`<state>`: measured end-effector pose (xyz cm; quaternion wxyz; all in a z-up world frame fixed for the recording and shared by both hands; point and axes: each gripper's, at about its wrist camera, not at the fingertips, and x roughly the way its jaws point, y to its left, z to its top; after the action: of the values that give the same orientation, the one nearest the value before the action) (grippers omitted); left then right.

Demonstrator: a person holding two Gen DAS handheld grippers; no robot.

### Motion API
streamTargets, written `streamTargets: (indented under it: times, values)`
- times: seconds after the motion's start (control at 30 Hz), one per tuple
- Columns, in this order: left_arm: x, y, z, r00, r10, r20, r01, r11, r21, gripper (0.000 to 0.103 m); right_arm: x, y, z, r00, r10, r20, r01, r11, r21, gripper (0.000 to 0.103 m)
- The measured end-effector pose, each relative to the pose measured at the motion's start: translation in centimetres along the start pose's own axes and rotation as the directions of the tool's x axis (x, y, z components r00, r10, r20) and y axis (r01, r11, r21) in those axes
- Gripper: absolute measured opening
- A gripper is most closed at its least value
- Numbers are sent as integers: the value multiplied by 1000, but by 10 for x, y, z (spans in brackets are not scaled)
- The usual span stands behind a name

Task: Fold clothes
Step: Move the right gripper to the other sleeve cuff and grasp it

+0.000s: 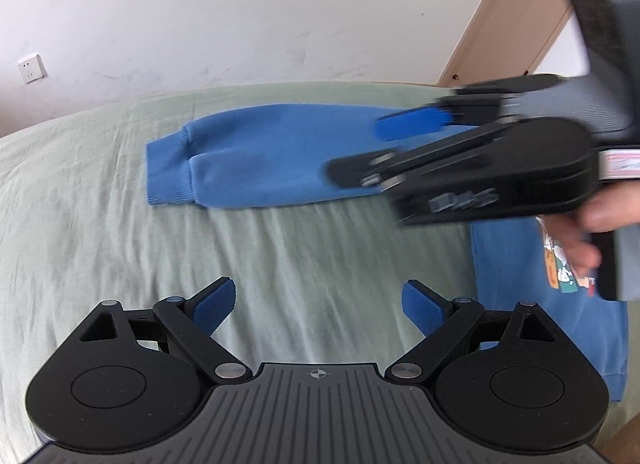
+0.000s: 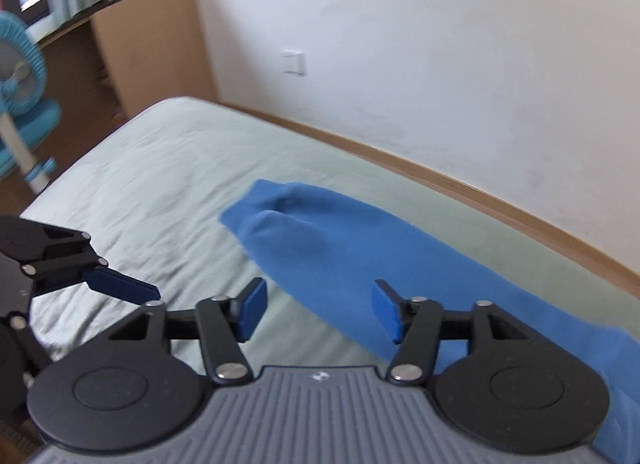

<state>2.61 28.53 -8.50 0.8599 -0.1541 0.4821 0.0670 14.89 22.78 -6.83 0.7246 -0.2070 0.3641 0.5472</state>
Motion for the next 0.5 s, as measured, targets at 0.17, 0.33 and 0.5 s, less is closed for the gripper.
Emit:
streamTargets:
  times: [0.17, 0.33, 0.5]
  values:
    - [-14, 3, 4, 1000, -14, 10, 14, 999, 42, 92, 45, 22, 11, 1000, 21, -23, -24, 988, -150, 64]
    - [-18, 0, 9, 1000, 6, 16, -7, 996, 89, 92, 71, 45, 12, 999, 0, -34, -9, 960, -280, 64]
    - [-10, 3, 9, 999, 35, 2, -35, 996, 83, 92, 93, 57, 10, 993, -72, -91, 40, 949, -314, 35]
